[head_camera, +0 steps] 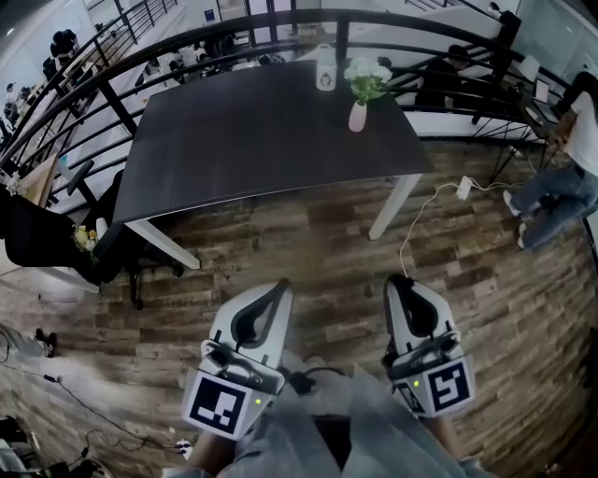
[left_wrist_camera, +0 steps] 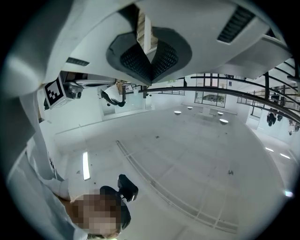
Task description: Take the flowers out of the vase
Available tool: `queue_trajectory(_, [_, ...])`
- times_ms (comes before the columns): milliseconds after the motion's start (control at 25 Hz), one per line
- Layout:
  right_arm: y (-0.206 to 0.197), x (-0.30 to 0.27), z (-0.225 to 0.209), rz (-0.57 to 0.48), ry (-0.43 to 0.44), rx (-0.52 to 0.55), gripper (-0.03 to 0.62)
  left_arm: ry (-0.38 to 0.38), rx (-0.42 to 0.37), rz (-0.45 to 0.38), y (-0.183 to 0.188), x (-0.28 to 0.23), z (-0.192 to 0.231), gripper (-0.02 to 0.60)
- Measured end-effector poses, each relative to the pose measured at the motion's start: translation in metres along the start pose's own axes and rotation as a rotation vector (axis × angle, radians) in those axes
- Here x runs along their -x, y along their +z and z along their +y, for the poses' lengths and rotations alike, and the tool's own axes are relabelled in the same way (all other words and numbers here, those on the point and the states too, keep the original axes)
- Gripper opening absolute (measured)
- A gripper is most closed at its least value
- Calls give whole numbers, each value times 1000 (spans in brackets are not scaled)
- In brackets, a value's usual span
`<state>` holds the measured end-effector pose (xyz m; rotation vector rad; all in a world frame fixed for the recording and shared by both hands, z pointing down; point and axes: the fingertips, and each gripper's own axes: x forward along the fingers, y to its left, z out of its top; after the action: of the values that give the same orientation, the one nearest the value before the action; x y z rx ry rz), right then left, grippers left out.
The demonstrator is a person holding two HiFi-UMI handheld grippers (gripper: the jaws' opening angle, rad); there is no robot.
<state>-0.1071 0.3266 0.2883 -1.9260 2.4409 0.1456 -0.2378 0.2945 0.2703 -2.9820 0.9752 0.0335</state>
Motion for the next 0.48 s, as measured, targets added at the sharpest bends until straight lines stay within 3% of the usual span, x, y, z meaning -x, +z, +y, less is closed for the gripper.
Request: queue_trajectory(480, [-15, 18, -26, 39, -65, -8, 3, -38, 3, -17, -3, -24, -18, -3])
